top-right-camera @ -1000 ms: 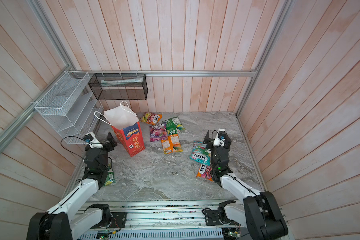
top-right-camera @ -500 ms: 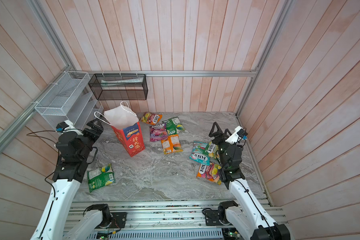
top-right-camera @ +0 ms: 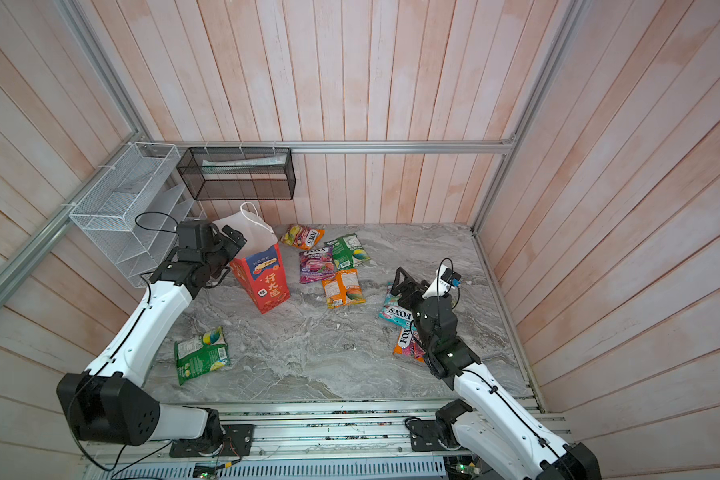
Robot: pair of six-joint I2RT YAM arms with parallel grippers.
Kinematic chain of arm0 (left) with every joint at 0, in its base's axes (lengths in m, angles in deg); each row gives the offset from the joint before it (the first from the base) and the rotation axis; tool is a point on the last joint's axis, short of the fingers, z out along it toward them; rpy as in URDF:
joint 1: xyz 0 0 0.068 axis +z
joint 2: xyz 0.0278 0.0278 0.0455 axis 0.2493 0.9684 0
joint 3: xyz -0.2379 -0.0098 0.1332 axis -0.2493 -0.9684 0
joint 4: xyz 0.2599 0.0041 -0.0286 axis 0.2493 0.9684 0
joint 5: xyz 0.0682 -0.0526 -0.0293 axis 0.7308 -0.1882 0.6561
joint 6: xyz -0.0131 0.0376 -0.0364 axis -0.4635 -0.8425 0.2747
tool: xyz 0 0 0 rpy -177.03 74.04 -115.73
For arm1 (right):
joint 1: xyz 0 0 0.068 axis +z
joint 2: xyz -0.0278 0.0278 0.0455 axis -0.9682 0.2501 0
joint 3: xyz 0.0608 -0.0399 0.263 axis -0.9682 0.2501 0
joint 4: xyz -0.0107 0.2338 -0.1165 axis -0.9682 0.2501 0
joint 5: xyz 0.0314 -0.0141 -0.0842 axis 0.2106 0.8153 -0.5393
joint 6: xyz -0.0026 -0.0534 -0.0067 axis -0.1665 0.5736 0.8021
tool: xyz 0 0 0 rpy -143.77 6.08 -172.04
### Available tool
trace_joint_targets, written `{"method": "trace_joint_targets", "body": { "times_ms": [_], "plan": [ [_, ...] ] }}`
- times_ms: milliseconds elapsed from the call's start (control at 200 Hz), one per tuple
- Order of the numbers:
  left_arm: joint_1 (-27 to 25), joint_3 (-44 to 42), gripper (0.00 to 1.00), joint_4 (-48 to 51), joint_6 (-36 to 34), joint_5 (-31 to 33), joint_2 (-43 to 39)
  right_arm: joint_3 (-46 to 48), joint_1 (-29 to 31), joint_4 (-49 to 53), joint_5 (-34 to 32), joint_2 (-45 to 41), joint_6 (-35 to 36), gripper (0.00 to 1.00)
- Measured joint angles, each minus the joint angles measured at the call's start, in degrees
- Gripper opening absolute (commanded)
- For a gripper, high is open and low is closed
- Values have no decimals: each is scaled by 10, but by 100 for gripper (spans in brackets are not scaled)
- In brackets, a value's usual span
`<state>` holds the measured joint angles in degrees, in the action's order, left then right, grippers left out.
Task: Place the snacks into the paper bag
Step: 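Raise the left gripper to the bag handle while the right approaches the packets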
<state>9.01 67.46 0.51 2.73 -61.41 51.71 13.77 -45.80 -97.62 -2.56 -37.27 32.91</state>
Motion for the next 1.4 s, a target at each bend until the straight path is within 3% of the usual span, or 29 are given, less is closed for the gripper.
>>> {"method": "trace_joint_targets", "body": {
  "times_ms": [210,505,605,745,895,1105,1225,1400],
  "plan": [
    [-2,55,71,54,18,36,32,-4,51,18,-16,14,19,85],
    [-2,104,47,96,31,35,76,-11,54,44,-33,7,38,81],
    [-2,110,31,110,30,32,80,-18,54,47,-32,8,43,80],
    [-2,112,0,121,23,10,80,-30,54,57,-32,15,47,80],
    [-6,99,0,114,7,-32,52,-35,55,61,-36,21,56,80],
    [-45,7,0,77,-25,-70,-115,-57,55,81,-68,70,59,88],
    [-76,-32,0,55,-44,-72,-191,-80,55,108,-98,113,56,98],
    [-127,-106,0,25,-58,-70,-239,-111,55,136,-133,175,51,98]
  ]
}}
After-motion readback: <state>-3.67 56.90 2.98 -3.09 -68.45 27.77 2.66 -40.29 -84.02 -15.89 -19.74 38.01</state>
